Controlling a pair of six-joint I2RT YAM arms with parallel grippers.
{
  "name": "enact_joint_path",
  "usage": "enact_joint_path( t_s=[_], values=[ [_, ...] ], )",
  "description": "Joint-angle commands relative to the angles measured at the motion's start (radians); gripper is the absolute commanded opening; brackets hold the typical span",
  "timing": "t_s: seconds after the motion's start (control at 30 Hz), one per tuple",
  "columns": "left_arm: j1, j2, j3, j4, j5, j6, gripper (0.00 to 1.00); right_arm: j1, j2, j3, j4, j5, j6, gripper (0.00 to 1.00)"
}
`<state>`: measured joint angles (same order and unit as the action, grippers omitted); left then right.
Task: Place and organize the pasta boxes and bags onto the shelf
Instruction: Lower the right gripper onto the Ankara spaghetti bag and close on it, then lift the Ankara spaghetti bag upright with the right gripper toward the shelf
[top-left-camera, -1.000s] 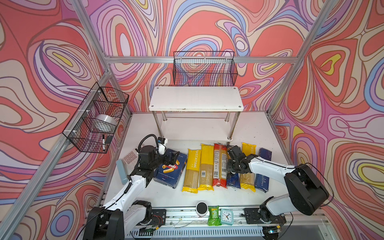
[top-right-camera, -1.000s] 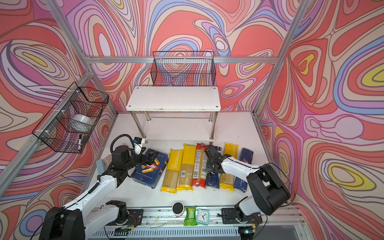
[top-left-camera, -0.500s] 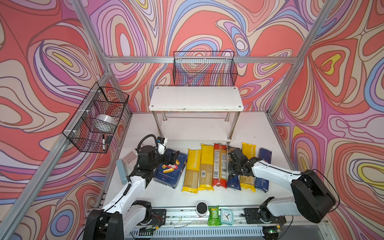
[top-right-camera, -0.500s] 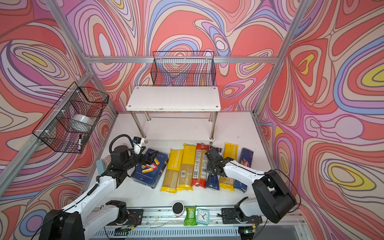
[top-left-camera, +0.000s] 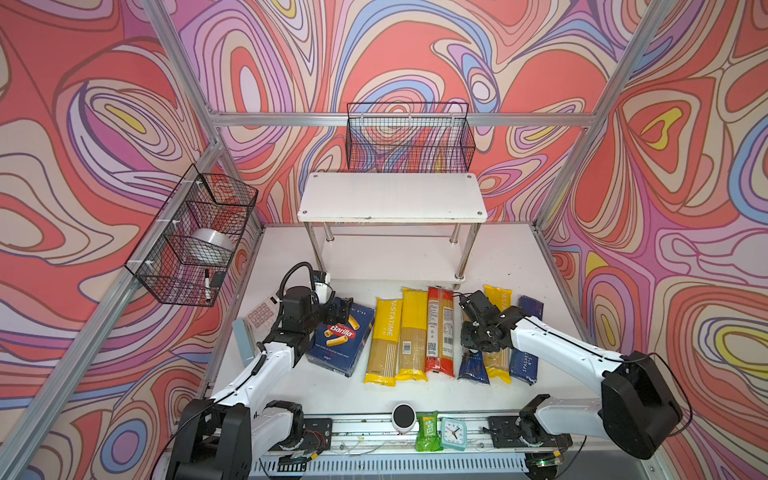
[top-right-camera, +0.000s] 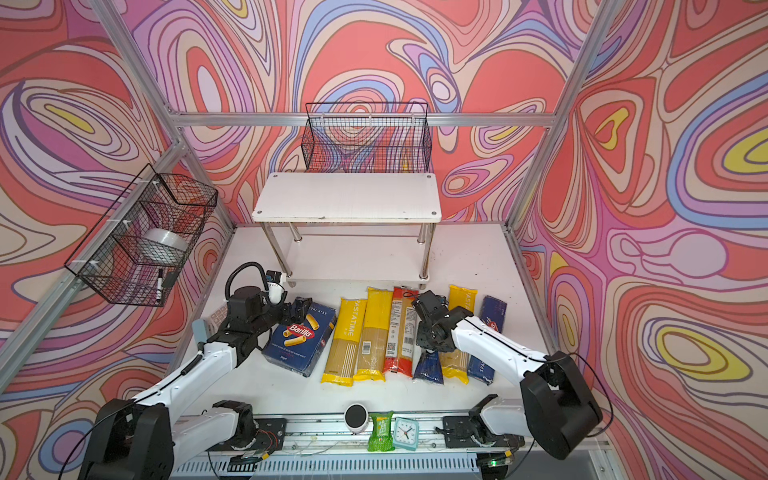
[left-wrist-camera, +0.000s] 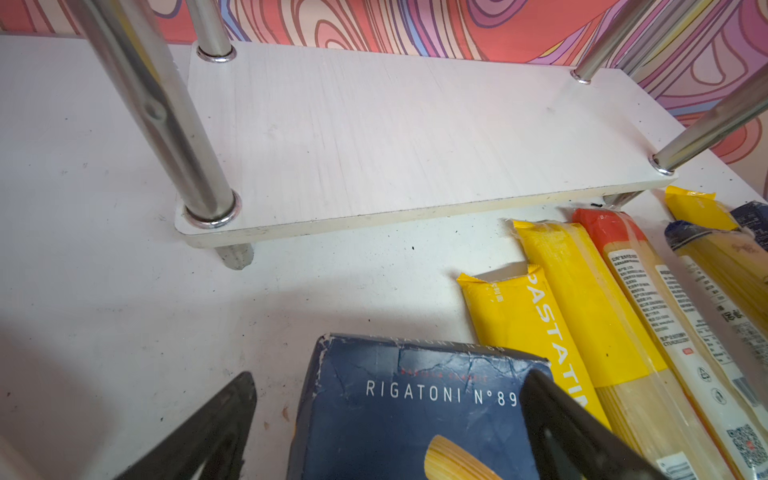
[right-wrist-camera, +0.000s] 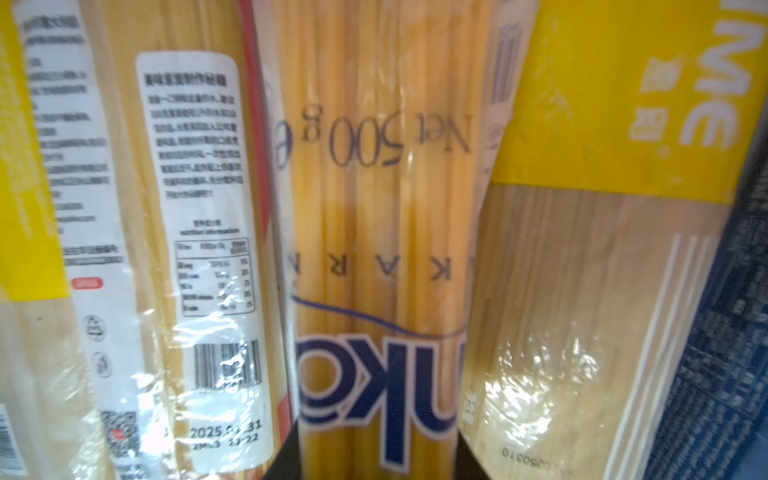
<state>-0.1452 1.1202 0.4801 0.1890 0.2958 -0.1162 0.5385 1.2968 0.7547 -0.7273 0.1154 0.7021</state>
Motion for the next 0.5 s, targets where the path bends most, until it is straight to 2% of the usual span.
enact_joint_path(
  t_s=[0.0, 0.07, 0.13, 0.27, 0.4, 0.47],
  values=[
    [-0.002, -0.01, 0.025, -0.022, 0.024, 0.009, 1.0, 0.006, -0.051, 0.008, 0.055, 0.007, -0.008, 0.0],
    [-0.005, -0.043, 0.015, -0.034, 0.016, 0.001, 1.0, 0.006, -0.067, -0.006, 0.067, 0.047, -0.02, 0.0],
    [-0.023, -0.088, 0.055, -0.106, -0.025, -0.062, 1.0, 0.006, -0.082, 0.014, 0.02, 0.068, -0.013, 0.0],
    [-0.054, -0.146, 0.159, -0.21, 0.02, -0.168, 1.0, 0.005, -0.135, 0.052, -0.04, 0.029, -0.012, 0.0],
    [-0.083, -0.14, 0.36, -0.534, 0.116, -0.159, 1.0, 0.006, -0.193, 0.063, -0.056, 0.018, -0.009, 0.0],
    [-0.089, -0.16, 0.395, -0.634, 0.179, -0.141, 1.0, 0.006, -0.207, 0.084, -0.085, 0.021, -0.017, 0.0]
  ],
)
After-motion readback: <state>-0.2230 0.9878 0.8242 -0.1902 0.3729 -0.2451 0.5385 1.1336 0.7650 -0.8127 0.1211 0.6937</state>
